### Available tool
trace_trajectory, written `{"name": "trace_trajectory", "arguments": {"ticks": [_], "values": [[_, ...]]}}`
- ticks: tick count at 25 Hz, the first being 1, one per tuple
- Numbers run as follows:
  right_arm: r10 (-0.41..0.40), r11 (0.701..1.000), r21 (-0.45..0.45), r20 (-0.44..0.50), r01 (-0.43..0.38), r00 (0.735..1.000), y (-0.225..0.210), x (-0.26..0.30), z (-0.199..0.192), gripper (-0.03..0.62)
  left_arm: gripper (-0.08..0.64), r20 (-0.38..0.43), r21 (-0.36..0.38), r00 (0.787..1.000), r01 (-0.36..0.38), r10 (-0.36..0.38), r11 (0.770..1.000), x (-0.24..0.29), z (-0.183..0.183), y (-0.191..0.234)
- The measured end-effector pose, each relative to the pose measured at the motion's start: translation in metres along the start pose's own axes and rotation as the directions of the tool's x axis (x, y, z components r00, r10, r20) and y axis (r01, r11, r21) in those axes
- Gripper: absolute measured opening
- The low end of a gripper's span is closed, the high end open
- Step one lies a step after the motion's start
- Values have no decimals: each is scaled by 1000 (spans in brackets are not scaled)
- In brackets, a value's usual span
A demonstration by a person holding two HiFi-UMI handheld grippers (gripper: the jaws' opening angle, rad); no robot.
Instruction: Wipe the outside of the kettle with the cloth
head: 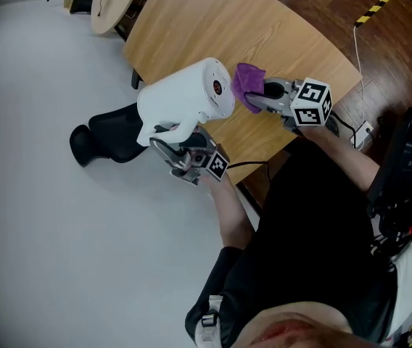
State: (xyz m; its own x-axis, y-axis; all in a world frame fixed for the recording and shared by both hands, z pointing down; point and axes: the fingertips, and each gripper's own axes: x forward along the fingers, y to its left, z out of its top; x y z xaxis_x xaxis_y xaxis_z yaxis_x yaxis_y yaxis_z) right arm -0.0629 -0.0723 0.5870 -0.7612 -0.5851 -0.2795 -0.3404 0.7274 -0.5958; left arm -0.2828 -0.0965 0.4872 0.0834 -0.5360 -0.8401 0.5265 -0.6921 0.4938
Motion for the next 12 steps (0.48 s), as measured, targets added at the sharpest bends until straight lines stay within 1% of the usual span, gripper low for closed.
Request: {"name": "trace_trajectory", "arguments": {"ticks": [1,3,4,6,8,9,12], "values": [[30,999,21,46,-31,998,9,-3,13,57,74,3,-1,1000,-1,1,1000,-1,0,0],[132,990,32,132,-137,982,36,-3,41,57,73,1,2,1000,-4,4,1000,-1,1,1],[190,981,17,156,-195,969,52,0,52,57,73,0,4,1000,-5,5,1000,0,0,0],[282,959,-45,153,-278,947,80,8,62,57,73,0,-2,1000,-3,3,1000,2,-2,-1],[314,948,-98,126,-303,941,93,17,62,57,72,-6,-9,1000,-5,5,1000,4,-6,-2],[312,948,-108,121,-299,943,93,19,61,57,72,-11,-9,1000,-8,8,1000,6,-8,-3],[272,960,-95,126,-262,954,79,15,51,57,72,-26,-11,1000,-4,4,1000,3,-17,-7]]}}
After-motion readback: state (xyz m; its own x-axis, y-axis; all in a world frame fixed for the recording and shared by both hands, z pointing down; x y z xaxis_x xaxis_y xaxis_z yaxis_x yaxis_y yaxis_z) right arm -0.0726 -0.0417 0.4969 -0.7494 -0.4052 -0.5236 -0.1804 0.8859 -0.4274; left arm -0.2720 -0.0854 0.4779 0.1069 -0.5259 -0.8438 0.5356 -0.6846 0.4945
